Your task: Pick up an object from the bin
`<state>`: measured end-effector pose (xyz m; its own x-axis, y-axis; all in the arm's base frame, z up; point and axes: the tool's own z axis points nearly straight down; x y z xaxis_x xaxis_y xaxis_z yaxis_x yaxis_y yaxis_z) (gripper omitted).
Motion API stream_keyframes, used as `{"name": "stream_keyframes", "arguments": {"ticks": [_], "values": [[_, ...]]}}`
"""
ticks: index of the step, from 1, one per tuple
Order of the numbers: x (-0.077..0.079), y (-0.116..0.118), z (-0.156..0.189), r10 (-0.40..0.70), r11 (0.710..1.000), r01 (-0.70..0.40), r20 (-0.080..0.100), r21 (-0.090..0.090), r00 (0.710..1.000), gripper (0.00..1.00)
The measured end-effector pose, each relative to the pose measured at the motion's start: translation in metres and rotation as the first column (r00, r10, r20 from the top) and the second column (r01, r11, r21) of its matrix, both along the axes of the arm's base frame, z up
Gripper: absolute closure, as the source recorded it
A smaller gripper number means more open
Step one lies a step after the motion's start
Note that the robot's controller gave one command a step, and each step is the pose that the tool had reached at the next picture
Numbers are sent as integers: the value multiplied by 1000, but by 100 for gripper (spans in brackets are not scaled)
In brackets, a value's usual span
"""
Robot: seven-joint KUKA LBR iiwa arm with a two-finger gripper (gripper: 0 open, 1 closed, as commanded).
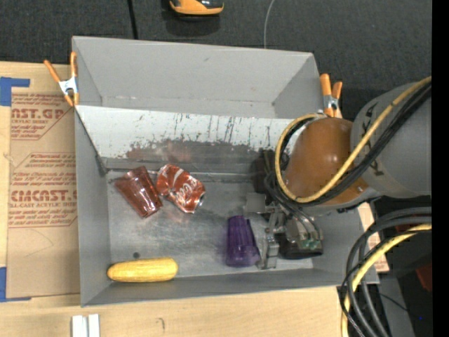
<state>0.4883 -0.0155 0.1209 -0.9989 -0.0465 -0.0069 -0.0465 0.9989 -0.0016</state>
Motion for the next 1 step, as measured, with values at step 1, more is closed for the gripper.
{"name": "stream_keyframes", "arguments": {"ticks": [1], "values": [[4,32,-43,146,989,-146,26,2,989,100]]}}
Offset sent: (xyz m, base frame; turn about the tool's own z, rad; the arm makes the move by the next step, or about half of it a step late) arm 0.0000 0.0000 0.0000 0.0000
